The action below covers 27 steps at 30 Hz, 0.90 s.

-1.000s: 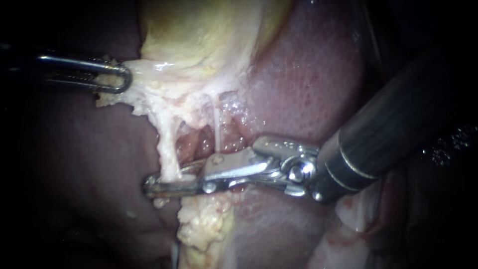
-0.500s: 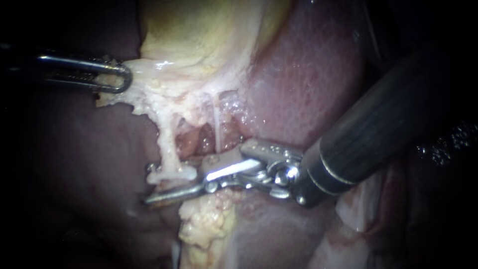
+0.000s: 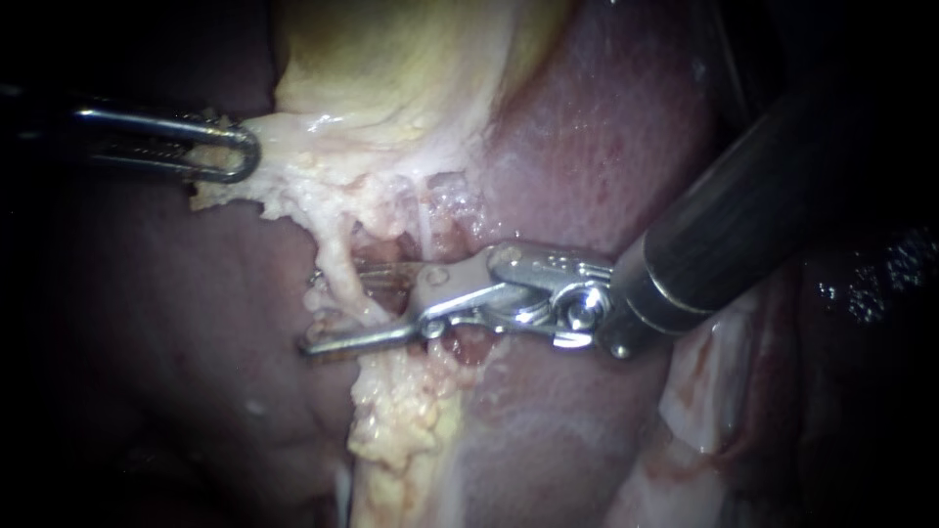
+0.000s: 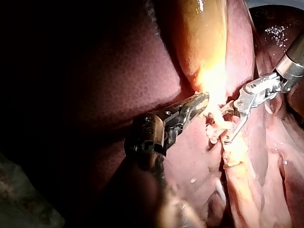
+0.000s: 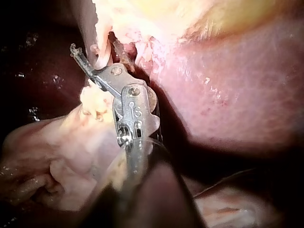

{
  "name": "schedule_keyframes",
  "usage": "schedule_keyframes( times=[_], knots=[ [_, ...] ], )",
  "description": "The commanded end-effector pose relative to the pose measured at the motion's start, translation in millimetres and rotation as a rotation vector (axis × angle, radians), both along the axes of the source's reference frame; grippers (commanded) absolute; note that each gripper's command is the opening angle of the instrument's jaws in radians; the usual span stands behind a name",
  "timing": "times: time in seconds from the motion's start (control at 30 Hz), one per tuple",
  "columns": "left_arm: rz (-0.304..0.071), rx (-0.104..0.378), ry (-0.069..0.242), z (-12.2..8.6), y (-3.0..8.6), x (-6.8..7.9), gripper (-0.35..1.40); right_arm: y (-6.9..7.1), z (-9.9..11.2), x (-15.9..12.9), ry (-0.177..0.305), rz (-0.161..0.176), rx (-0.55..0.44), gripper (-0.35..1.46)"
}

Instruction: Going back second clip left tube

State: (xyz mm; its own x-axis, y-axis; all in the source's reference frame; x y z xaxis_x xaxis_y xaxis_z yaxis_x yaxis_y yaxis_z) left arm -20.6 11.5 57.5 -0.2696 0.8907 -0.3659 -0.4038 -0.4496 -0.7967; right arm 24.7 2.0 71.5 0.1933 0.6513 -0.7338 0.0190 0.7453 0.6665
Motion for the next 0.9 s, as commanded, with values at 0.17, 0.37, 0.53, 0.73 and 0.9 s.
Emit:
schedule_keyframes(
  times=[0.17, 0.37, 0.53, 0.73, 0.9],
  knots=[
    [0.000, 0.000, 0.000, -0.1, 0.0, 0.1, -0.35, -0.5, -0.4, -1.3, -0.028, -0.040, -0.029, 0.50],
    [0.000, 0.000, 0.000, 0.0, 0.0, 0.1, -0.35, -0.9, -0.8, -2.9, -0.027, -0.063, -0.040, 0.50],
    [0.000, 0.000, 0.000, 0.0, 0.1, 0.1, -0.35, -1.2, -1.1, -3.5, -0.017, -0.078, -0.043, 0.50],
    [0.001, 0.000, 0.000, 0.1, 0.0, 0.1, -0.35, -1.7, -1.7, -3.6, 0.000, -0.101, -0.049, 0.50],
    [0.001, -0.001, 0.000, 0.1, 0.0, 0.1, -0.35, -2.0, -1.9, -3.8, 0.011, -0.117, -0.051, 0.50]
  ],
)
